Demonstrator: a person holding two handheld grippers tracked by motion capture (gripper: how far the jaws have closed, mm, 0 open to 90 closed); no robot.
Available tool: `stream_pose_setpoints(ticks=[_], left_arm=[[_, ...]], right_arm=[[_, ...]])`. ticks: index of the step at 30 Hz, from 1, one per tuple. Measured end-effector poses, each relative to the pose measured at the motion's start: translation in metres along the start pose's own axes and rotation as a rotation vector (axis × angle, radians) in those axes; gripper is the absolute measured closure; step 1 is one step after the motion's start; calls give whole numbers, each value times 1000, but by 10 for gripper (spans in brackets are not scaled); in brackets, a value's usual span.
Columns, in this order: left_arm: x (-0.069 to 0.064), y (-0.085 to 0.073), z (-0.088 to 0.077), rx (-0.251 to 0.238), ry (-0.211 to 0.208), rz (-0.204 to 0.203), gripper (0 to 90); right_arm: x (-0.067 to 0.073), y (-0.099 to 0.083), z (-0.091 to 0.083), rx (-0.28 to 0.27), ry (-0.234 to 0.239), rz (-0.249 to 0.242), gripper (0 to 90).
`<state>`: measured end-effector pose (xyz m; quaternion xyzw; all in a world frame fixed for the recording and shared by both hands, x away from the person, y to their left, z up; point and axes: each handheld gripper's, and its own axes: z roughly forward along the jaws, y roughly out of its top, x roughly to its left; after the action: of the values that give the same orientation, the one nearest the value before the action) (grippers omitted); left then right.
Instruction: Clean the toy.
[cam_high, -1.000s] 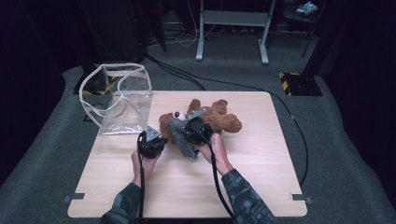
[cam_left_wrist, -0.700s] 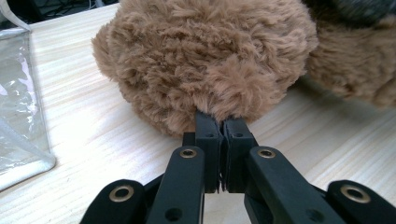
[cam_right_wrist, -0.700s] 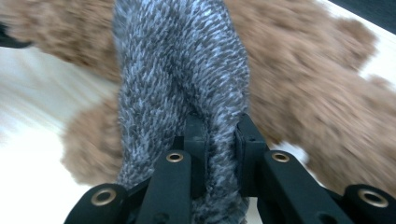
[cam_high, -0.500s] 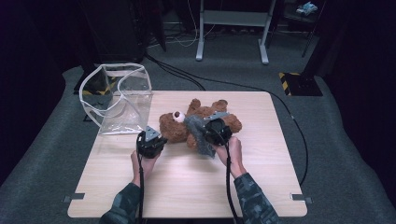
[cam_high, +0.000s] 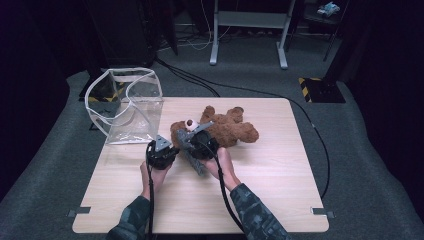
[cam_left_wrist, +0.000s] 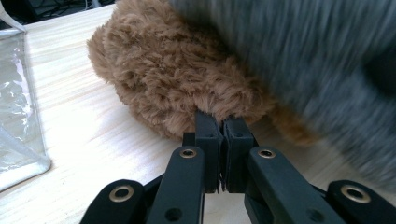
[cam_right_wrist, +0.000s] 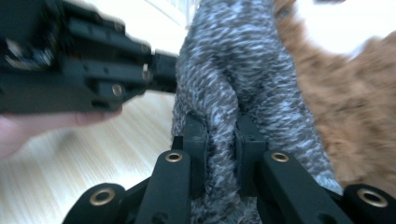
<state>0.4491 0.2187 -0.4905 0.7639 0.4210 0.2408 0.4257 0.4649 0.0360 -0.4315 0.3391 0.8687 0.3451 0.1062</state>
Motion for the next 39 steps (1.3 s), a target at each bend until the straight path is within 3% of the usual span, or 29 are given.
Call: stream_pose_setpoints(ticks=[4,10,12,21,24,26,32,39], left_arm=[[1,0,0,1,1,0,873],[2,-1,0,-2,7,-3,873],[3,-1,0,0,7,-4,872],[3,-1,0,1,19,-14,846],[2,0,-1,8,29,-27,718],[-1,2,-4,11,42,-21,578],[-18,10,-10,5,33,1,324],[-47,25,-8,-14,-25,50,234]], right_arm=[[-4,-6,9,34,-13,6,790],[-18,-19,3,96,-61,26,790],[-27,-29,-6,100,-103,23,789],[-77,-80,-63,34,-261,172,788],[-88,-91,-79,0,-316,212,788],[-92,-97,-88,-20,-340,232,787],[-98,-106,-99,-28,-360,266,787],[-105,-117,-110,-50,-384,288,787]])
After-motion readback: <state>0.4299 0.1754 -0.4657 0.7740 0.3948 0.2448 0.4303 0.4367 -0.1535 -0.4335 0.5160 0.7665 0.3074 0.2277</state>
